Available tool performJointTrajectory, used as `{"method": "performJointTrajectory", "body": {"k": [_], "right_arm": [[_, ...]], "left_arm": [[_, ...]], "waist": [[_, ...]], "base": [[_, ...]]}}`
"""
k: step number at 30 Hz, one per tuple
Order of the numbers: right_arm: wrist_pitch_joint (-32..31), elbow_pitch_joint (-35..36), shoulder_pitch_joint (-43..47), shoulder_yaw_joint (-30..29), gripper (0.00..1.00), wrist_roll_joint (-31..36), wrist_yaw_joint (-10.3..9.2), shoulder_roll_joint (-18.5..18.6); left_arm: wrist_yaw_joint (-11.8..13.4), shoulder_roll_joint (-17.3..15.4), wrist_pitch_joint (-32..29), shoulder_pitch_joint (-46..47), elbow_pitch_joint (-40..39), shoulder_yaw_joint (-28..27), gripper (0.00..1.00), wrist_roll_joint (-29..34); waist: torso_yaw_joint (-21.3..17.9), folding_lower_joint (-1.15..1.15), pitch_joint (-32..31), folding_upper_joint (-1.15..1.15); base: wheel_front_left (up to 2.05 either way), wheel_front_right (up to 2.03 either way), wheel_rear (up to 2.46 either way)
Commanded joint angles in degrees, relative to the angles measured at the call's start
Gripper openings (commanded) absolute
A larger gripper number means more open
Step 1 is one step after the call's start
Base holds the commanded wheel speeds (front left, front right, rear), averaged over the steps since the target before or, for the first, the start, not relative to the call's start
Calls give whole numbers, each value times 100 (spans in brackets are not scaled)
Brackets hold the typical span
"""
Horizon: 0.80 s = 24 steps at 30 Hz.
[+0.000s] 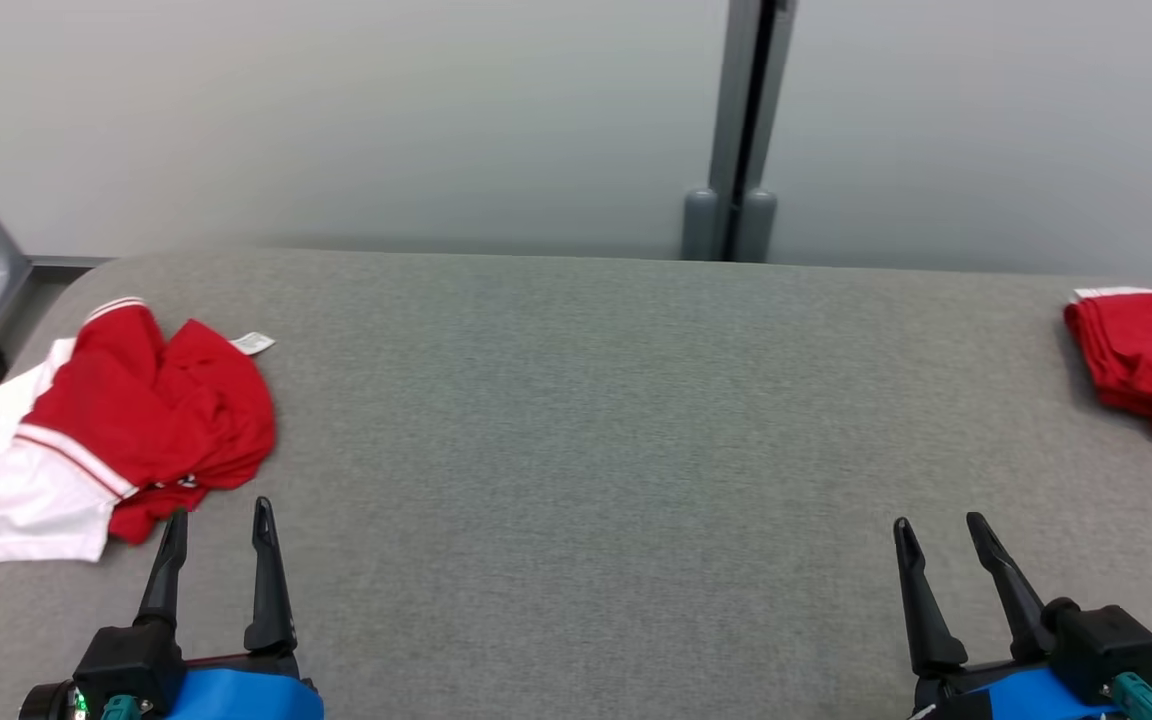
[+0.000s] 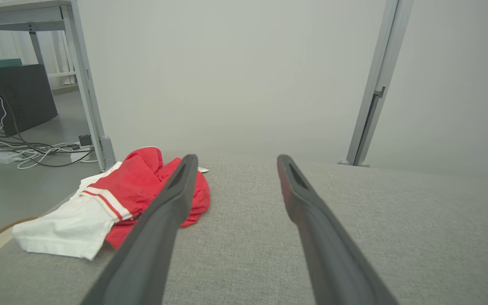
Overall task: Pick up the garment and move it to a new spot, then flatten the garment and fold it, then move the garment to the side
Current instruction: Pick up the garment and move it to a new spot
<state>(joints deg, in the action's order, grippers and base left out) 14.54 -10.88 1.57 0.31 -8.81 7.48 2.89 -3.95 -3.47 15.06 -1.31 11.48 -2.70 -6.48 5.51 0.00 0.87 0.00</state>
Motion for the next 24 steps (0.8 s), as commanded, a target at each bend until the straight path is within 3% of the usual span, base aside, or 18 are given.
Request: {"method": "performJointTrajectory", "body": {"k": [1, 14, 24], "right_arm": [[23, -36, 2, 2, 100, -41, 3, 2], [41, -205, -79, 90, 100, -72, 3, 3], [53, -252, -125, 139, 100, -60, 3, 4]], "left_arm": [[37, -13, 16, -29, -25, 23, 100, 20], [76, -66, 16, -45, 12, -42, 100, -22], [89, -113, 16, -96, 30, -134, 100, -62]], "waist": [[158, 0, 37, 0], [1129, 0, 64, 0], [1476, 0, 75, 0]], "base": [[0, 0, 0], [0, 0, 0], [0, 0, 0]]}}
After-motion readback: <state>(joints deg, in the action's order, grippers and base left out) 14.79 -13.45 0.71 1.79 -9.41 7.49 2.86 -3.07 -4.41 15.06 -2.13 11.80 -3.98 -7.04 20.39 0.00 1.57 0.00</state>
